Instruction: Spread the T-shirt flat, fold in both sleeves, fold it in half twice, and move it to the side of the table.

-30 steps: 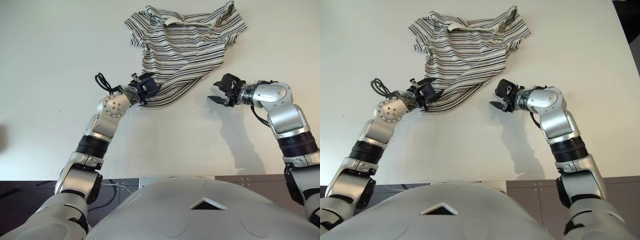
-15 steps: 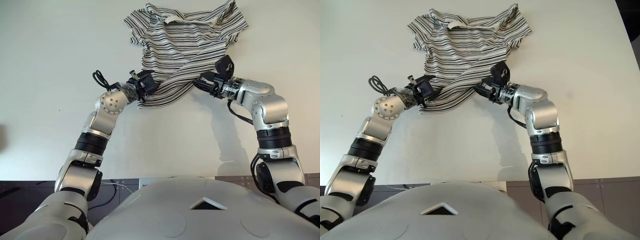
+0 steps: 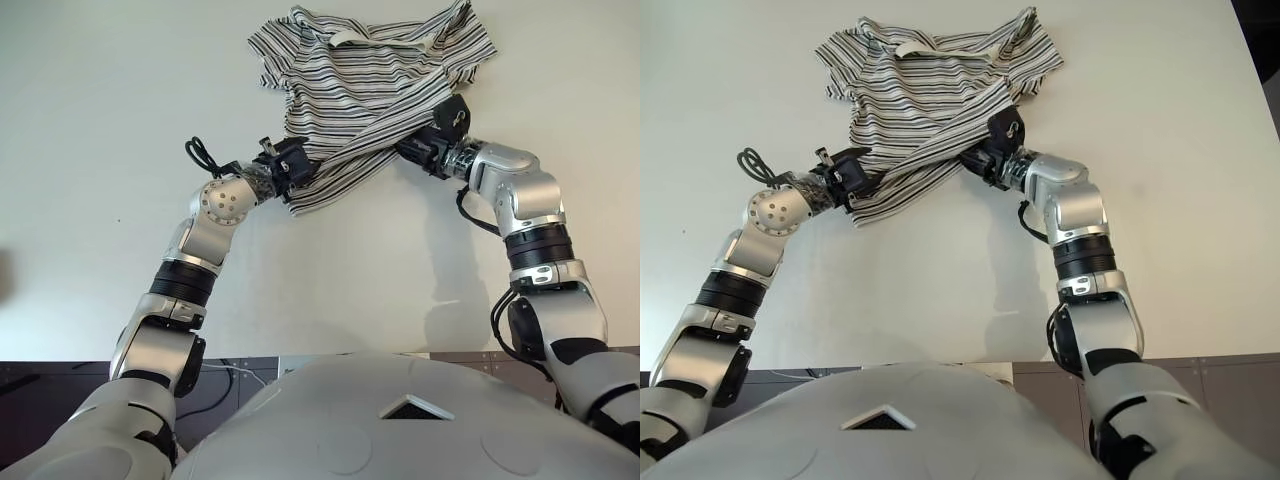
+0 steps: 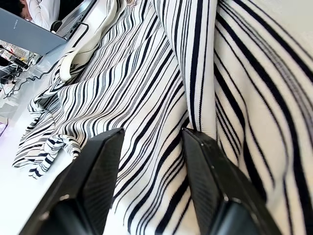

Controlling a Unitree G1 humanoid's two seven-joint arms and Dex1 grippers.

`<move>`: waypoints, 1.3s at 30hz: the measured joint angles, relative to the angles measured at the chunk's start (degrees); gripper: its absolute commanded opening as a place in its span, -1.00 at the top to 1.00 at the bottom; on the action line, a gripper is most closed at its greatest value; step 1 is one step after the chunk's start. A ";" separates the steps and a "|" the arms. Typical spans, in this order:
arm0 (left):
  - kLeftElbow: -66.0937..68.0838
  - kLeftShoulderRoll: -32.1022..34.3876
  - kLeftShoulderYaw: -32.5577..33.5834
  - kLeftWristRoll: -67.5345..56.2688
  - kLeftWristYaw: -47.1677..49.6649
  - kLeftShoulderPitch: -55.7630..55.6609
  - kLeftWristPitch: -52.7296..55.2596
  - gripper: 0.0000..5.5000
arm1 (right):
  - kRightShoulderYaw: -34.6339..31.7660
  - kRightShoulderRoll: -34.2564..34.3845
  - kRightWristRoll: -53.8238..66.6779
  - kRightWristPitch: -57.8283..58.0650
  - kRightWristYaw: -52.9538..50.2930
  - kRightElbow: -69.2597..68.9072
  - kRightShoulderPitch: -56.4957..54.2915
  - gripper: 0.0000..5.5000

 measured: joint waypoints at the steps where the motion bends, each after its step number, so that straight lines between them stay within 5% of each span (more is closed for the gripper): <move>1: 0.02 0.00 -0.04 0.02 -0.01 -0.02 -0.02 0.21 | 0.04 0.00 -0.33 -0.94 0.03 1.07 -0.45 0.14; 9: -0.41 0.04 -0.40 0.39 0.00 0.09 0.03 0.21 | 3.20 -1.37 -3.99 -6.30 4.13 9.56 -4.77 0.14; 15: -8.28 -0.56 0.80 -0.86 -0.21 0.82 2.40 0.21 | 9.44 -13.14 -0.40 5.18 17.02 -23.84 12.91 0.14; 21: -23.37 1.34 4.13 -5.65 -2.94 10.20 9.31 0.21 | 1.79 -24.51 15.67 30.05 18.13 -62.60 40.27 0.14; 23: -25.08 2.12 4.86 -5.71 -2.95 11.93 11.00 0.21 | -2.06 -24.15 18.53 33.22 15.69 -66.06 40.38 0.14; 27: -25.38 3.17 4.56 -5.28 -4.06 12.24 11.48 0.21 | -6.76 -21.82 18.40 33.55 9.00 -60.83 33.39 0.14; 34: -19.67 6.32 -0.30 -2.26 -7.83 12.17 5.99 0.21 | -4.99 -19.01 12.72 23.57 4.85 -41.15 24.79 0.14; 39: -14.45 6.52 -0.87 -1.79 -7.89 8.25 2.60 0.21 | 0.00 -6.24 7.73 12.59 1.54 -14.02 6.77 0.14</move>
